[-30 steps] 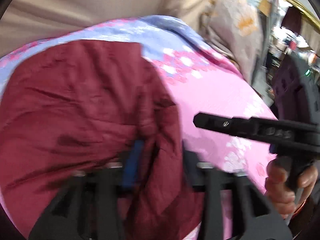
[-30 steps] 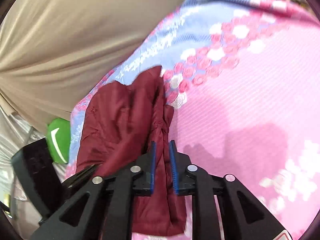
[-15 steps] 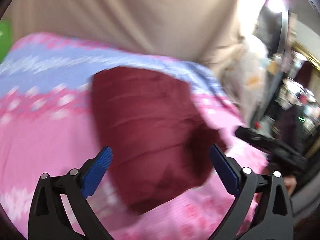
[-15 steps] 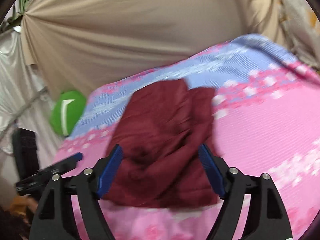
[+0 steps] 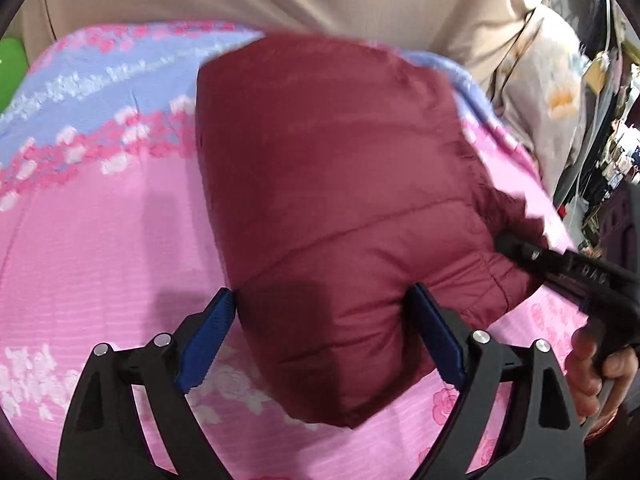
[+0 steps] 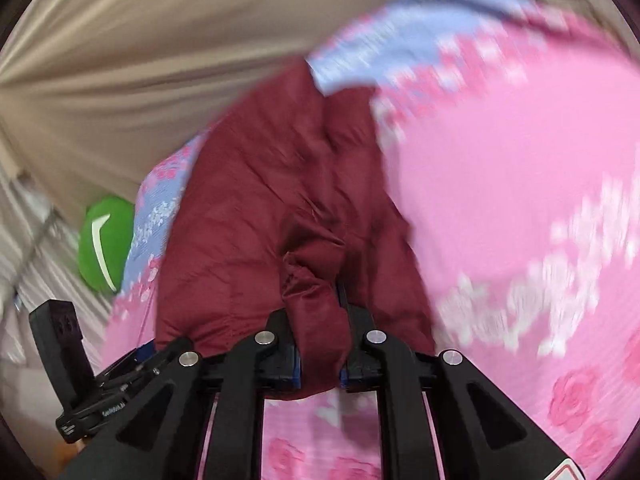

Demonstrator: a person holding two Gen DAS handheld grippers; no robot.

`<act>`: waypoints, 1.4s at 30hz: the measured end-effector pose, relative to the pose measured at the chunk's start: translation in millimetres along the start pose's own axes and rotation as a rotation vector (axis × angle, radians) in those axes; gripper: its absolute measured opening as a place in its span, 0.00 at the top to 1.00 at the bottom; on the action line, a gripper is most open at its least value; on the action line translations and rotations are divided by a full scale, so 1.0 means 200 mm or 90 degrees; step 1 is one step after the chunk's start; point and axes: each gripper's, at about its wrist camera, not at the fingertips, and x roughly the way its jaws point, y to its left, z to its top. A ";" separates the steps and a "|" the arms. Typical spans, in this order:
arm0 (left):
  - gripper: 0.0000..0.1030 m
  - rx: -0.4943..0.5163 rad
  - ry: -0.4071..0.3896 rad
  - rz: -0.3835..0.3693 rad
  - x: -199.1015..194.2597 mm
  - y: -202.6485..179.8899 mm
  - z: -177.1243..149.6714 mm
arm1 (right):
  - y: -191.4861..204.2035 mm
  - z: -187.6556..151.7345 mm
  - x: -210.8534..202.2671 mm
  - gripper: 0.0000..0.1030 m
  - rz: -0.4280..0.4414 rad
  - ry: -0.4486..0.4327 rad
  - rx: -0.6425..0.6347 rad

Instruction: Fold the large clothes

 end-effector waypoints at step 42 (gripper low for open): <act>0.09 0.067 -0.072 0.123 0.13 -0.14 0.35 | 0.25 0.60 0.51 0.88 -0.132 -0.039 -0.114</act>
